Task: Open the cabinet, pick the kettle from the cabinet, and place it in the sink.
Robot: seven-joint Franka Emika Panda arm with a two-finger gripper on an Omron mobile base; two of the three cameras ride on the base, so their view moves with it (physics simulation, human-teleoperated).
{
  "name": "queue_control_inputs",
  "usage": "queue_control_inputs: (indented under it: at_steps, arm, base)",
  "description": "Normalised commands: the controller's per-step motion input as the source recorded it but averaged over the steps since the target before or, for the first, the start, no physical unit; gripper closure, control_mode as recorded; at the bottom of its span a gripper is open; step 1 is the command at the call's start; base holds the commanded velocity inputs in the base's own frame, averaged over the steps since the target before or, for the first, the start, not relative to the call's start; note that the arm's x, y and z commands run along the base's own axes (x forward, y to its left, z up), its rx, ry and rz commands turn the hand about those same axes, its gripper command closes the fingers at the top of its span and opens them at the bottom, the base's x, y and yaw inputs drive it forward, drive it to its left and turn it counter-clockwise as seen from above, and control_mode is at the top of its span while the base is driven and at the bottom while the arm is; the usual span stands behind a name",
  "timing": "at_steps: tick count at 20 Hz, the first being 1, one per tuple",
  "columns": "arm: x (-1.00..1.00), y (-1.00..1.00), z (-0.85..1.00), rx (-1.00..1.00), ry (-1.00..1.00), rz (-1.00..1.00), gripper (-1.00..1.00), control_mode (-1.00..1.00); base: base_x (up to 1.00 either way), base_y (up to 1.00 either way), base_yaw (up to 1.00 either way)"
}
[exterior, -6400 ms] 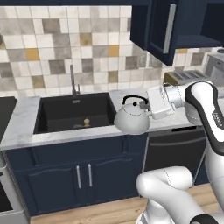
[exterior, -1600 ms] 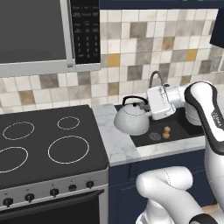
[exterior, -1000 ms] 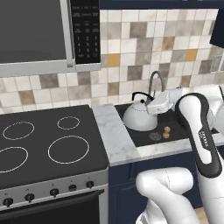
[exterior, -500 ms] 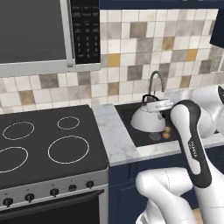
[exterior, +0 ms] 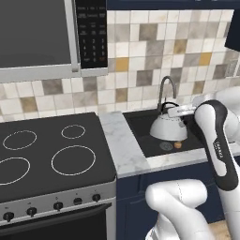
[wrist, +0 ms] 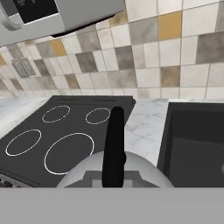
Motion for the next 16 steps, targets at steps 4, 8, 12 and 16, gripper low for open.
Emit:
queue_control_inputs:
  at_steps: [4, 8, 12, 16]
  arm:
    - [0.11, -0.33, -0.07, 0.0, 0.0, 0.06, 1.0, -1.0]
    - [0.16, -0.24, -0.1, 0.0, 0.0, 0.02, 1.0, -1.0]
    - [0.25, -0.15, -0.14, 0.0, 0.0, 0.08, 1.0, -1.0]
    - [0.27, -0.17, -0.17, 0.0, 0.0, 0.1, 1.0, -1.0]
  base:
    - [0.0, 0.0, 0.0]
    - [0.0, 0.0, 0.0]
    - [0.0, 0.0, 0.0]
    - [0.0, 0.0, 0.0]
